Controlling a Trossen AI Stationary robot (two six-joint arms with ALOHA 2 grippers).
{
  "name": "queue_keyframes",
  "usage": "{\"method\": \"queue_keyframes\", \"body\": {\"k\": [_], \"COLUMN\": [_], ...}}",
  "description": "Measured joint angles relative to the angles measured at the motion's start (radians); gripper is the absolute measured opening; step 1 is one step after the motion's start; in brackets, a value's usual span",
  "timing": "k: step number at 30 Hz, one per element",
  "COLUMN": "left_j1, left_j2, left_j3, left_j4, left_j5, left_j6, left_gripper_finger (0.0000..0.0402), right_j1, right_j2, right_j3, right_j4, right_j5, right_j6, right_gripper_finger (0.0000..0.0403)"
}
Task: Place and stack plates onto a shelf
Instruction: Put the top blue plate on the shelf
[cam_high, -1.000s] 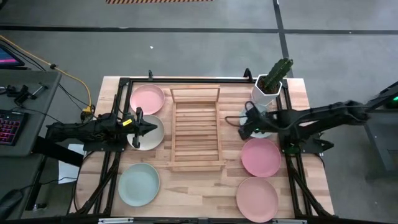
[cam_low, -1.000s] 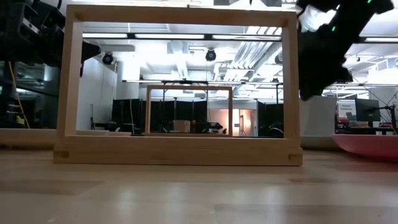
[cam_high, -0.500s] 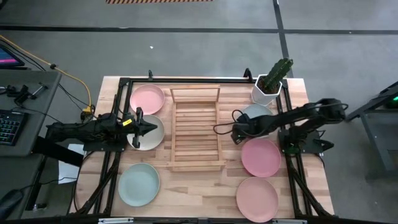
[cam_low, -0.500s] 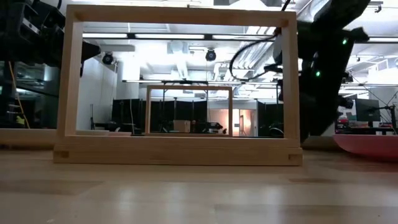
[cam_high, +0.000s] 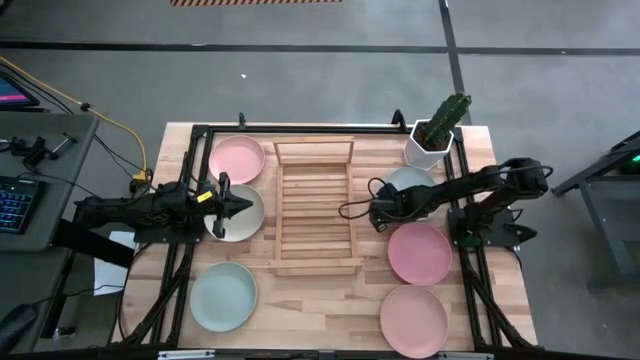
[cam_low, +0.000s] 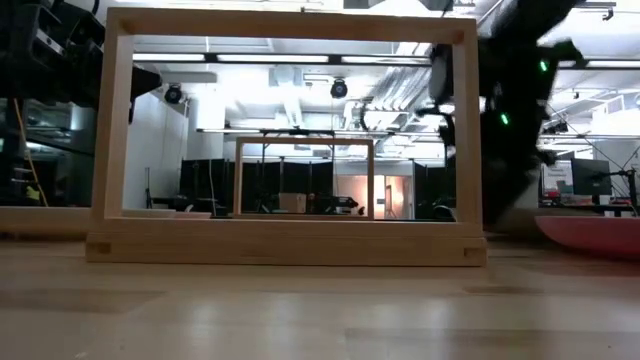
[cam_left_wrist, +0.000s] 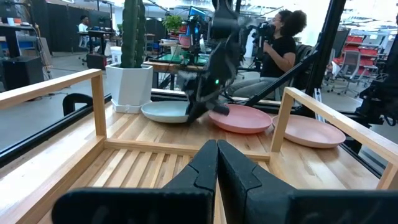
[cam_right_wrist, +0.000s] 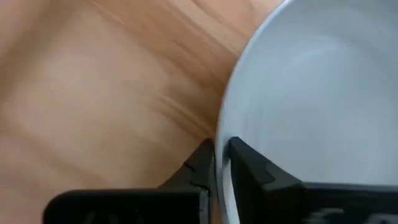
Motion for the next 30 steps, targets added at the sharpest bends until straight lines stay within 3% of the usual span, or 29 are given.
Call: {"method": "queue_keyframes", "body": {"k": [5,11,19,30], "left_j1": [0.000,0.000,0.000,0.000], "left_j2": [0.000,0.000,0.000,0.000], "left_j3": [0.000,0.000,0.000,0.000], "left_j4": [0.000,0.000,0.000,0.000], "left_j5": [0.000,0.000,0.000,0.000], "left_j6": [0.000,0.000,0.000,0.000], "left_gripper_finger": [0.0003,0.0003,0.0003,0.0003], "right_j1": [0.033,0.087,0.044,-0.071], "right_j2": [-0.025,-0.011,0.100,0.305], "right_j3": [0.144,0.302,0.335,0.335], "right_j4": [-0.014,0.140,0.344,0.481], "right_j5": [0.013,-0.014,-0.158,-0.293], "right_j6": [-0.177,-0.612,-1.033,-1.249], "right_gripper_finger": [0.0002,0.0001,0.0000,0.0000]}}
